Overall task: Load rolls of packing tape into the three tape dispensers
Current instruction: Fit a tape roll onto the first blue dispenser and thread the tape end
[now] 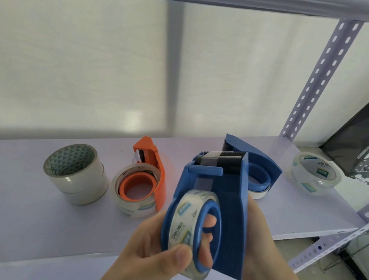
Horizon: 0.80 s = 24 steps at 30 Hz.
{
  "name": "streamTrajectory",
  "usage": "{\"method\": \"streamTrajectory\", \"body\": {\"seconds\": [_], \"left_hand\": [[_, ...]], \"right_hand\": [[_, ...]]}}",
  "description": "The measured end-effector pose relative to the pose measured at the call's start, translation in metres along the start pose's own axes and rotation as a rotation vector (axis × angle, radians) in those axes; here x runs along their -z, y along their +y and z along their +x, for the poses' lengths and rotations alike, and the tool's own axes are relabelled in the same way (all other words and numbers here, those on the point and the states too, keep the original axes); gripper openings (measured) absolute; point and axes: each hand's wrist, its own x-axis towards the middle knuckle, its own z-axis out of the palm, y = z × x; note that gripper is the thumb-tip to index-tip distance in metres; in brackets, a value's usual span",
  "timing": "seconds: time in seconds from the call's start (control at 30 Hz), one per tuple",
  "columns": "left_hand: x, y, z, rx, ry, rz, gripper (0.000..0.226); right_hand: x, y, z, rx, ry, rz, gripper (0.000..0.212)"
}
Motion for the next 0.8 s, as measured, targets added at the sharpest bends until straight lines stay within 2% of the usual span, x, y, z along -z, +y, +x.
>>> {"method": "streamTrajectory", "body": {"seconds": [0.1, 0.17, 0.27, 0.4, 0.47, 0.57, 0.63, 0.8], "left_hand": [[0.000, -0.001, 0.002, -0.008, -0.059, -0.201, 0.048], [0.000, 0.000, 0.003, -0.023, -0.094, -0.338, 0.046], [0.000, 0.003, 0.005, -0.014, -0.057, -0.456, 0.044], [0.001, 0.005, 0.007, -0.038, 0.048, -0.468, 0.043], [0.002, 0.006, 0.007, -0.032, 0.078, -0.477, 0.043], [0.003, 0.006, 0.005, -0.021, 0.114, -0.512, 0.044], [0.004, 0.005, 0.006, -0.017, 0.140, -0.532, 0.044], [0.004, -0.005, 0.010, -0.007, 0.206, -0.552, 0.047]], "right_hand": [[0.005, 0.006, -0.002, 0.326, 0.154, -0.213, 0.015], [0.011, 0.009, 0.000, 0.525, 0.161, -0.291, 0.017], [0.020, 0.010, 0.001, 0.766, 0.194, -0.518, 0.005], [0.027, 0.007, 0.001, 0.983, 0.199, -0.737, 0.030], [0.024, 0.004, -0.001, 1.060, 0.162, -0.839, 0.031], [0.023, 0.003, -0.004, 1.130, 0.140, -0.981, 0.017], [0.023, 0.006, -0.007, 1.174, 0.123, -1.040, 0.024], [0.024, 0.013, -0.014, 1.114, 0.113, -1.042, 0.024]]}}
